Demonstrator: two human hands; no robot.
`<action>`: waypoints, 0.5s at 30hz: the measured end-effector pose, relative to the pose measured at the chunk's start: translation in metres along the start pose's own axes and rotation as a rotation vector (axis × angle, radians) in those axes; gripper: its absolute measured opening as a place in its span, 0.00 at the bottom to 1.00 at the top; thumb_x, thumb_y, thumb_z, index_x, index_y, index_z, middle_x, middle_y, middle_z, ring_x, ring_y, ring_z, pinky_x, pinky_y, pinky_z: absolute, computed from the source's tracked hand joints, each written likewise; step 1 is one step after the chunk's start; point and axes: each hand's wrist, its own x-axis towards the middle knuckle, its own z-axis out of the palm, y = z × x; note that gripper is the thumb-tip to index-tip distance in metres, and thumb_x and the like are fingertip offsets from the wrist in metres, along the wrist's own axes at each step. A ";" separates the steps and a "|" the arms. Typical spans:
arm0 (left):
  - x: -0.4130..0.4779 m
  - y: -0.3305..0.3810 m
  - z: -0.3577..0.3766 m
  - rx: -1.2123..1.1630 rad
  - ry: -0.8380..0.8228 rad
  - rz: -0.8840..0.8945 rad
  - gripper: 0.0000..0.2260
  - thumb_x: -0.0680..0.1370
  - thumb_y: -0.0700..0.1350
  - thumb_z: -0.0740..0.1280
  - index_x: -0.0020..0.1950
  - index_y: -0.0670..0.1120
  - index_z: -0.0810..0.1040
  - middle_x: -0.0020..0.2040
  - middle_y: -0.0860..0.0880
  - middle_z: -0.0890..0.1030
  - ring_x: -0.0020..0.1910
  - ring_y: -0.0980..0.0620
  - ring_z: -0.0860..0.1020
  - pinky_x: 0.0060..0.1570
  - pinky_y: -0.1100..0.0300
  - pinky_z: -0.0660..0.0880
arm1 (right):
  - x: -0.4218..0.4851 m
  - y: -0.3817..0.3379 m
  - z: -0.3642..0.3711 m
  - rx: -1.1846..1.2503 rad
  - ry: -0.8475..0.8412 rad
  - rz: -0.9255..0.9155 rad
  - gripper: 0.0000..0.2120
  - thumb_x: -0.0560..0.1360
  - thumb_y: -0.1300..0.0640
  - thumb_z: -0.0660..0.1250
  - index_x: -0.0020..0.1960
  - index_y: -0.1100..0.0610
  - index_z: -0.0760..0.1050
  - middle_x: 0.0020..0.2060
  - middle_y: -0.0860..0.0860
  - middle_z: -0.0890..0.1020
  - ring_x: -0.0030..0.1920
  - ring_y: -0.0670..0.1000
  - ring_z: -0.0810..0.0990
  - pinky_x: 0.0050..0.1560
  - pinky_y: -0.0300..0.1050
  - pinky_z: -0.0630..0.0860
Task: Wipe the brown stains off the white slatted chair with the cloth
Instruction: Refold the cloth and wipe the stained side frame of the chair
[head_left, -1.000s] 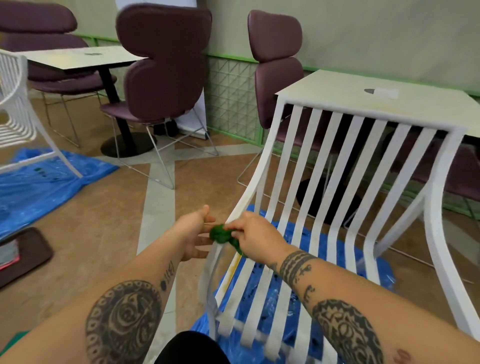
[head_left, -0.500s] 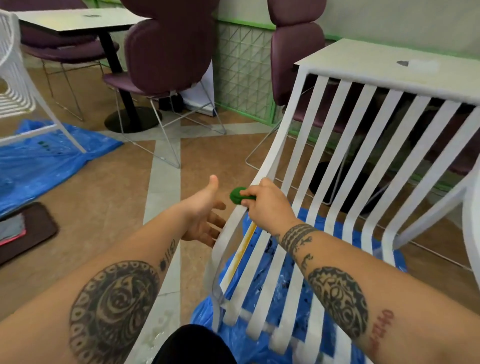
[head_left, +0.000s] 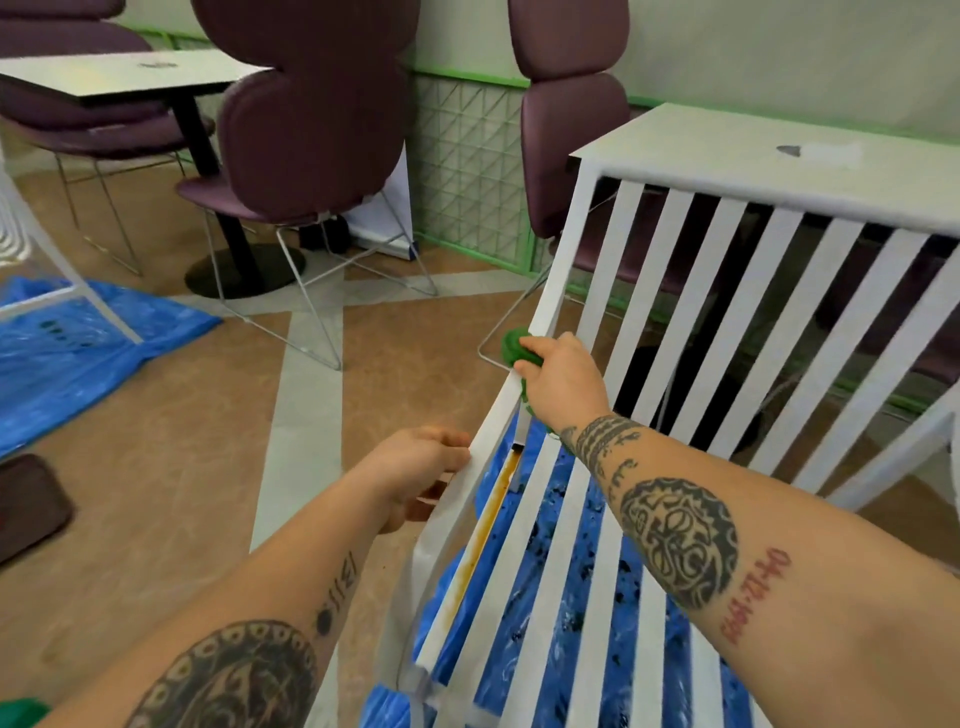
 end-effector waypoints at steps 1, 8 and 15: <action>0.003 0.001 0.000 0.015 -0.003 0.002 0.08 0.81 0.45 0.67 0.58 0.54 0.82 0.54 0.46 0.83 0.53 0.45 0.82 0.55 0.47 0.81 | 0.000 0.001 0.002 -0.042 -0.045 -0.030 0.16 0.83 0.52 0.63 0.70 0.52 0.76 0.52 0.51 0.67 0.55 0.57 0.76 0.58 0.48 0.74; 0.008 0.000 0.000 -0.106 -0.045 -0.085 0.10 0.81 0.42 0.66 0.57 0.53 0.84 0.55 0.42 0.84 0.52 0.43 0.82 0.47 0.49 0.82 | -0.046 -0.003 0.020 0.067 -0.144 -0.036 0.13 0.83 0.54 0.62 0.64 0.50 0.80 0.51 0.46 0.66 0.49 0.51 0.74 0.55 0.44 0.76; 0.002 -0.005 -0.012 -0.525 0.089 -0.142 0.13 0.83 0.53 0.57 0.56 0.47 0.77 0.61 0.44 0.82 0.53 0.41 0.80 0.46 0.46 0.75 | -0.112 -0.025 0.018 0.079 -0.246 -0.122 0.14 0.83 0.50 0.59 0.66 0.46 0.78 0.49 0.49 0.67 0.48 0.52 0.73 0.50 0.47 0.74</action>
